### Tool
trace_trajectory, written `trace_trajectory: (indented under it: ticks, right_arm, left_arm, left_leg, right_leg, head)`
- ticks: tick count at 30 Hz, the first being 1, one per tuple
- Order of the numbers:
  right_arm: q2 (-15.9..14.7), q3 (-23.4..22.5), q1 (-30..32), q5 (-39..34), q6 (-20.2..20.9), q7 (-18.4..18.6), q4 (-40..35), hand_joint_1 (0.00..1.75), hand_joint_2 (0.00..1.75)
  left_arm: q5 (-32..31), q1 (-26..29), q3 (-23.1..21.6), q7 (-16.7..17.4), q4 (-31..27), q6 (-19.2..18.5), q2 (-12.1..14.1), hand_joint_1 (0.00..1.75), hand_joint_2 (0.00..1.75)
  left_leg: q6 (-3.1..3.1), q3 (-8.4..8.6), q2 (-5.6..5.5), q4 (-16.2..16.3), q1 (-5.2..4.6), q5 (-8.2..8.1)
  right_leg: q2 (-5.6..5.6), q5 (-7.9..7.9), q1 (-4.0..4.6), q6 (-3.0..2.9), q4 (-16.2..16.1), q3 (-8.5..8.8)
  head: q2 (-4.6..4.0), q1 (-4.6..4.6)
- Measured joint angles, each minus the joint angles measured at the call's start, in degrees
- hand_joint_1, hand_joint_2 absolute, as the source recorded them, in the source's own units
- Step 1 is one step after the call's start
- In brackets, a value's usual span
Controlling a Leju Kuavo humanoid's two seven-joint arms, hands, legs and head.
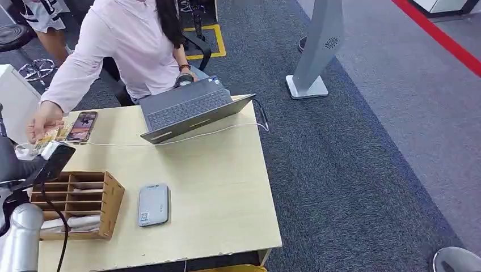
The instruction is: Pass the card to the sensor for recognition and then transmit it.
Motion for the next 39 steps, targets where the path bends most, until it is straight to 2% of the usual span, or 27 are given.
trace_trajectory:
  ticks: [5, 9, 10, 11, 39]
  right_arm:
    - [-0.1, 1.3, -0.1, 1.5, 0.1, 0.8, 0.1, 0.0, 0.0]
    - [-0.1, 1.8, 0.0, 1.9, 0.2, 0.9, 0.2, 0.0, 0.0]
    - [-0.1, 1.9, -0.1, 1.9, 0.2, 0.9, 0.2, 0.0, 0.0]
    - [-0.1, 2.0, -0.1, 1.9, 0.2, 0.9, 0.2, 0.0, 0.0]
    - [-0.2, 2.5, 0.0, 1.8, 0.3, 1.2, 0.2, 0.0, 0.0]
  left_arm:
    - [-3.8, -2.8, -1.7, 1.8, 3.7, 5.1, 1.7, 0.0, 1.75]
    - [-4.1, -3.3, -2.2, 1.8, 4.8, 5.6, 2.2, 0.0, 1.75]
    - [-4.1, -3.3, -2.3, 1.8, 5.1, 5.6, 2.3, 0.24, 1.75]
    - [-4.1, -3.4, -2.3, 1.8, 5.3, 5.7, 2.4, 1.75, 1.75]
    - [-3.7, -3.4, -2.8, 1.1, 7.7, 5.6, 2.2, 1.75, 1.75]
  left_leg:
    - [0.0, -0.01, 0.0, 0.0, 0.01, 0.01]
    - [0.01, -0.02, 0.0, 0.0, 0.01, 0.01]
    - [0.01, -0.01, 0.0, 0.0, 0.01, 0.01]
    - [0.01, -0.02, 0.0, 0.0, 0.01, 0.01]
    - [0.01, -0.02, 0.0, 0.0, 0.0, 0.02]
  right_leg:
    - [0.0, 0.0, 0.0, 0.0, 0.0, 0.0]
    - [0.0, 0.0, 0.0, 0.0, 0.0, -0.01]
    - [0.0, 0.0, 0.0, 0.0, 0.0, -0.01]
    - [0.0, 0.0, 0.0, 0.0, 0.0, -0.01]
    - [0.0, 0.0, 0.0, 0.0, 0.0, -0.02]
  head:
    - [0.0, -0.02]
    - [0.0, 0.02]
    - [0.0, 0.0]
    - [0.0, 0.0]
    - [0.0, 0.0]
